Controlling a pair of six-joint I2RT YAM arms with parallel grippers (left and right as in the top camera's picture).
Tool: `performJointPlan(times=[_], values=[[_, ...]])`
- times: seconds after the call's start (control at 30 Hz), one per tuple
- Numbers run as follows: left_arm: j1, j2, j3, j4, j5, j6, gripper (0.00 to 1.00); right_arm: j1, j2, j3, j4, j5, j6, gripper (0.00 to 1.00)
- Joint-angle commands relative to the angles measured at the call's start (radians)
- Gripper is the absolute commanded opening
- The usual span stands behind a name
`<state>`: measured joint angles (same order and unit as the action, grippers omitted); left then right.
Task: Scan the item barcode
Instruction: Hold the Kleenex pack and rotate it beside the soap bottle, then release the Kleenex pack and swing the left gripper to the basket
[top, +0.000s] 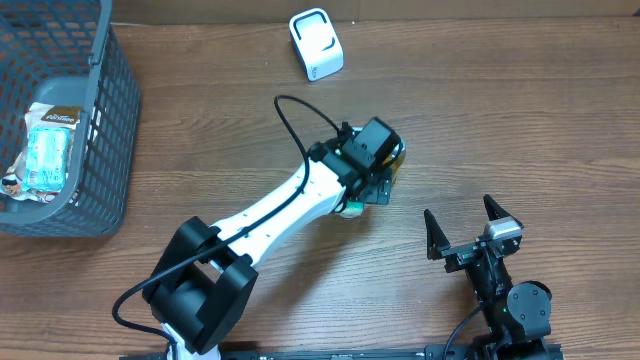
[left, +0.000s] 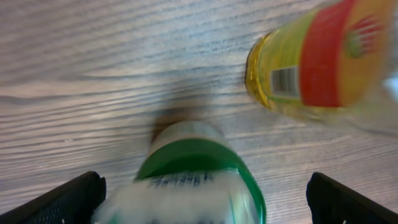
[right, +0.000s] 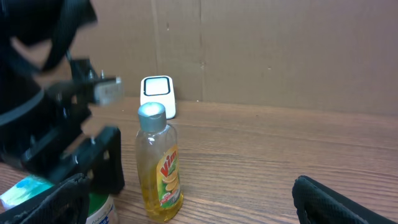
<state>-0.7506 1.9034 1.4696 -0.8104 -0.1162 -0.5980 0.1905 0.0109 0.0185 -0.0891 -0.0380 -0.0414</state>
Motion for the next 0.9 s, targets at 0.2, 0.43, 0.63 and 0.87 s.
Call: performJointPlan(times=[0.2,0.43,0.63,0.87], values=[[0.099,-0.026,0.446,-0.456,-0.037,0.206,0.99,-0.003,-0.008,-0.010,0.007,-0.002,-0.005,1.00],[0.215,-0.027,0.732,-0.771,-0.329,0.240,0.98,-0.003,-0.008,-0.010,0.007,-0.002,-0.005,1.00],[0.315,-0.032,0.895,-0.879,-0.506,0.241,1.00,-0.003,-0.008,-0.010,0.007,-0.001,-0.005,1.00],[0.436,-0.068,0.926,-0.842,-0.684,0.248,1.00,-0.003,-0.008,-0.010,0.007,-0.001,-0.005,1.00]])
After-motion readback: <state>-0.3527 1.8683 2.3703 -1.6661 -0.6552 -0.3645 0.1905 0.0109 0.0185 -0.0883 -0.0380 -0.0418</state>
